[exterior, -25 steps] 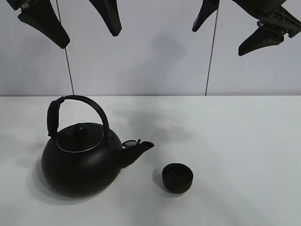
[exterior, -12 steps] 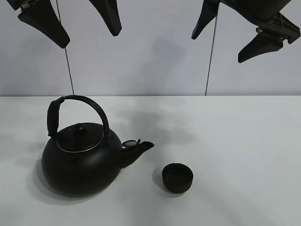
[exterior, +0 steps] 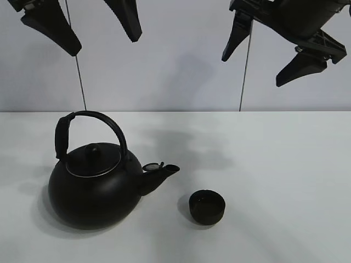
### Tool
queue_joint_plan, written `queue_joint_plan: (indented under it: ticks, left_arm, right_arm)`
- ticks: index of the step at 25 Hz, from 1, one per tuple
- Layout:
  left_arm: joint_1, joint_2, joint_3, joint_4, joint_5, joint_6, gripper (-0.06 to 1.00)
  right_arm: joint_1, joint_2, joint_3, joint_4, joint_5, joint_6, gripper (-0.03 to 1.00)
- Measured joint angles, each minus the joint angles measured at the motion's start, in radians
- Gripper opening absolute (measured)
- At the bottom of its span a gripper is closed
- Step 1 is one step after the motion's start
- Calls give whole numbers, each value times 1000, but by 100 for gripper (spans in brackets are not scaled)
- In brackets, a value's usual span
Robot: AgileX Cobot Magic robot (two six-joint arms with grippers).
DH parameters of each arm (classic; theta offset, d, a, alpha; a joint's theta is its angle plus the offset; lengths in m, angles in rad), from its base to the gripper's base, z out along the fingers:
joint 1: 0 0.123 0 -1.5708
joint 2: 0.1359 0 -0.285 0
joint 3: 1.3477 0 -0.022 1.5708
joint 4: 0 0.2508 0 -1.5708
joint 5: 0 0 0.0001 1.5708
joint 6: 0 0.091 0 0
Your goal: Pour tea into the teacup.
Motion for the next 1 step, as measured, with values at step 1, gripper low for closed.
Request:
queue_joint_plan:
  ticks: [1]
  left_arm:
    - [0, 0, 0, 0, 0, 0, 69]
  right_arm:
    - [0, 0, 0, 0, 0, 0, 66]
